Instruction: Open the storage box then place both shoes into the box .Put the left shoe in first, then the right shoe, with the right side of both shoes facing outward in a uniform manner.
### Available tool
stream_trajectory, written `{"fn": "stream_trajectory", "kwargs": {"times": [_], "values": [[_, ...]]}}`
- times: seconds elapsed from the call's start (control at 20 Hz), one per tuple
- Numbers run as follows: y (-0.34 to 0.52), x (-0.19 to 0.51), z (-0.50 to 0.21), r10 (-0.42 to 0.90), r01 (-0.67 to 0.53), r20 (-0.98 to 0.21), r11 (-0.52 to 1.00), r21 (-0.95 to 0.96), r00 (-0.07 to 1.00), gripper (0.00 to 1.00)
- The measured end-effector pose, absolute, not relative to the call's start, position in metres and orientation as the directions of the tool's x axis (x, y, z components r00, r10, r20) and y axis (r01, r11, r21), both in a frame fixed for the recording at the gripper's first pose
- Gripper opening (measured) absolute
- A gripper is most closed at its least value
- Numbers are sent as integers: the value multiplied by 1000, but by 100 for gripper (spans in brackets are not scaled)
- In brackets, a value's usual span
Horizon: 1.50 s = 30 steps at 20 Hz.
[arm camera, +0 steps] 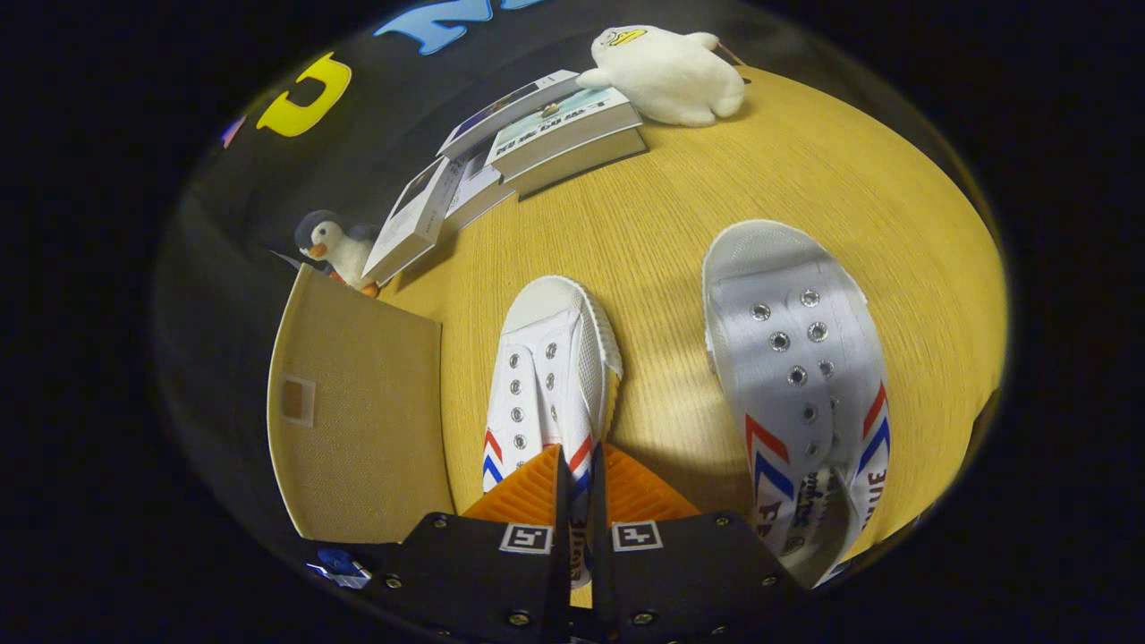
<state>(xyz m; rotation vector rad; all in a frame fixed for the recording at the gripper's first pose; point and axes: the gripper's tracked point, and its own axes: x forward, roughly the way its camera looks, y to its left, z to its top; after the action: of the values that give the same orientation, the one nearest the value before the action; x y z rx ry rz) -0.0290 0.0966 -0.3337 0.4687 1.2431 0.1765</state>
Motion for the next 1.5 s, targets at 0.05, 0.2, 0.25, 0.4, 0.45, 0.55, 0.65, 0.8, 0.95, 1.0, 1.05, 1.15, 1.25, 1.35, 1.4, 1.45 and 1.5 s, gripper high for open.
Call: {"fn": "stream_trajectory", "kwargs": {"times": [0.05, 0.2, 0.25, 0.4, 0.45, 0.55, 0.65, 0.8, 0.95, 1.0, 1.05, 1.15, 1.25, 1.35, 1.4, 1.45, 1.5], "values": [[99, -29, -331, 388, 129, -863, 885, 447, 324, 10], [99, -26, -325, 391, 175, -849, 865, 471, 356, 0], [101, -25, -323, 404, 176, -845, 858, 483, 350, 0], [108, -24, -303, 434, 156, -823, 843, 514, 366, 0], [111, -22, -295, 436, 145, -818, 844, 516, 374, 0], [119, -16, -278, 443, 127, -808, 843, 523, 388, 0], [130, -11, -258, 462, 111, -790, 832, 544, 404, 1], [147, -3, -229, 493, 96, -756, 808, 582, 432, 0], [165, 6, -201, 510, 64, -726, 797, 601, 460, 1], [172, 9, -193, 518, 51, -716, 793, 607, 468, 0], [179, 12, -185, 525, 42, -704, 787, 616, 477, 0], [196, 15, -173, 543, 23, -685, 775, 631, 485, 0], [213, 16, -168, 553, 4, -680, 775, 632, 482, 0], [231, 15, -166, 554, -14, -684, 782, 623, 474, 0], [240, 14, -166, 555, -23, -685, 784, 620, 473, 0], [250, 12, -167, 559, -32, -686, 786, 618, 466, 0], [259, 11, -167, 560, -37, -688, 787, 616, 461, 0]]}}
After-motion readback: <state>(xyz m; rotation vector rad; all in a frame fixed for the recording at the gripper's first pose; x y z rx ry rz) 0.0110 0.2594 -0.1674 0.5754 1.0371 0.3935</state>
